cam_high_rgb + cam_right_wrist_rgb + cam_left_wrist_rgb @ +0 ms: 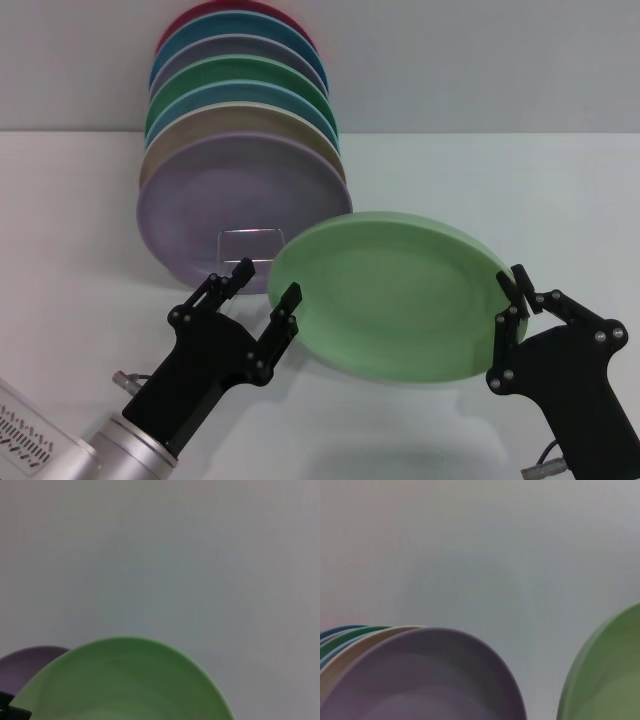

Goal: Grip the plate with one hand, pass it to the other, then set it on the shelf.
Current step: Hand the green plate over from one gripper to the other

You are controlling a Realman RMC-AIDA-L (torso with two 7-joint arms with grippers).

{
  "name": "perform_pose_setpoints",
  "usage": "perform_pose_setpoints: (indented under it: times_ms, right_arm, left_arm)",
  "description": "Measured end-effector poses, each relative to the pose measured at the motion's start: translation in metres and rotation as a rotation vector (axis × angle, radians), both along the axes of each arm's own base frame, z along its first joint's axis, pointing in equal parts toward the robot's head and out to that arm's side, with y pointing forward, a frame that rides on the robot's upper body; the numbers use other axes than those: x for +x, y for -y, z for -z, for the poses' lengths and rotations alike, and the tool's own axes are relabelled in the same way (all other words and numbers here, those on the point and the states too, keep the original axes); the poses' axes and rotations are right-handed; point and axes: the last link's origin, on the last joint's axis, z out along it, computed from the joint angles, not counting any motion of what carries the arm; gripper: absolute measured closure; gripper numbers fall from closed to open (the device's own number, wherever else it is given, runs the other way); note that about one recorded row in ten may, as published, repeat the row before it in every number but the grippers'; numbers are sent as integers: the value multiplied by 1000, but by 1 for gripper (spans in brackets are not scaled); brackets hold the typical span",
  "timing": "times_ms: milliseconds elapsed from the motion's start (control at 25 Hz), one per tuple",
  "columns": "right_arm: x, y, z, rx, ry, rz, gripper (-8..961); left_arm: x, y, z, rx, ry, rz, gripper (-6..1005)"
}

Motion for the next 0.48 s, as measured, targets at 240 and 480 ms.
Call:
perform_pose_setpoints:
  times_ms: [240, 480]
  right_arm:
    - [0, -1, 1, -7, 3, -1, 933]
    - [-1, -2, 2, -10, 5, -2, 933]
  left_arm:
    - [0, -2, 0, 0, -5, 4, 473]
    - [0, -3, 2, -6, -18, 3, 504]
